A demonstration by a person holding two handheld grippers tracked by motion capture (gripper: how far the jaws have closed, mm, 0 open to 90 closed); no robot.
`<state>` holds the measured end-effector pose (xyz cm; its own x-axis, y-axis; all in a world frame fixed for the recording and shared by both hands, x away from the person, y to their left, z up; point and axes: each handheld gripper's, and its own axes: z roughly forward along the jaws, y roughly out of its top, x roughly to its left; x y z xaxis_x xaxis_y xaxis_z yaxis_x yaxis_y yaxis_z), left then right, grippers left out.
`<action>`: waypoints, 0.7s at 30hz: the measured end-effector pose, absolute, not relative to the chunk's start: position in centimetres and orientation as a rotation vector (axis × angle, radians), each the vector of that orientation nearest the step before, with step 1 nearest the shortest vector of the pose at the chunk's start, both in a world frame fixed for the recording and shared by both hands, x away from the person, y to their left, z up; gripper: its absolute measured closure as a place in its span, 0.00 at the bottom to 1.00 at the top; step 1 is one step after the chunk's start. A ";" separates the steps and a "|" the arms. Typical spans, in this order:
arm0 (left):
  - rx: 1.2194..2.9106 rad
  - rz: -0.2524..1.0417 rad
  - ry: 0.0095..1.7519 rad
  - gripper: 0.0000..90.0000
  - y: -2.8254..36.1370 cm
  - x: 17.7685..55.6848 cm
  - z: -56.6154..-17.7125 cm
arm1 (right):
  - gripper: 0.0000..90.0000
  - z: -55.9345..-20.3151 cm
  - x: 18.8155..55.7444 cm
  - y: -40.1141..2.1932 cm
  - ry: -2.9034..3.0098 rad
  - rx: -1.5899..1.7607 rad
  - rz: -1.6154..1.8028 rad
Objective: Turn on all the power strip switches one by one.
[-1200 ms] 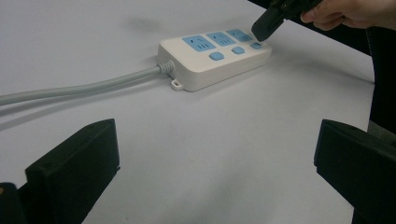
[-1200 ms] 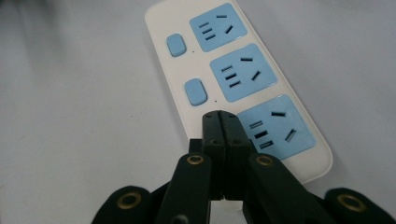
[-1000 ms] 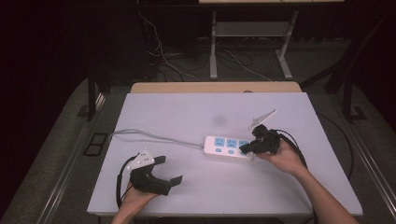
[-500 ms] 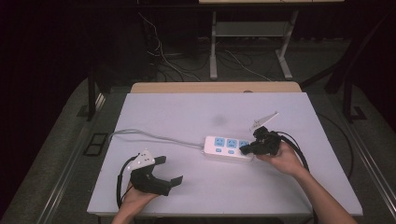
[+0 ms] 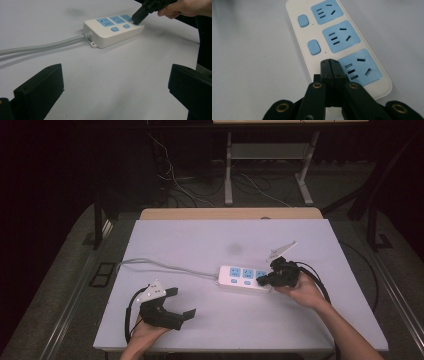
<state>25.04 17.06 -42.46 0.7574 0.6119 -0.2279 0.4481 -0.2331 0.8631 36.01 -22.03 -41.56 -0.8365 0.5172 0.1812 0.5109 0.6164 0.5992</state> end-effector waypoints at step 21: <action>1.884 0.186 0.813 0.00 17.0 25.1 -42.5 | 1.00 -39.1 36.0 -20.6 2.834 0.853 1.058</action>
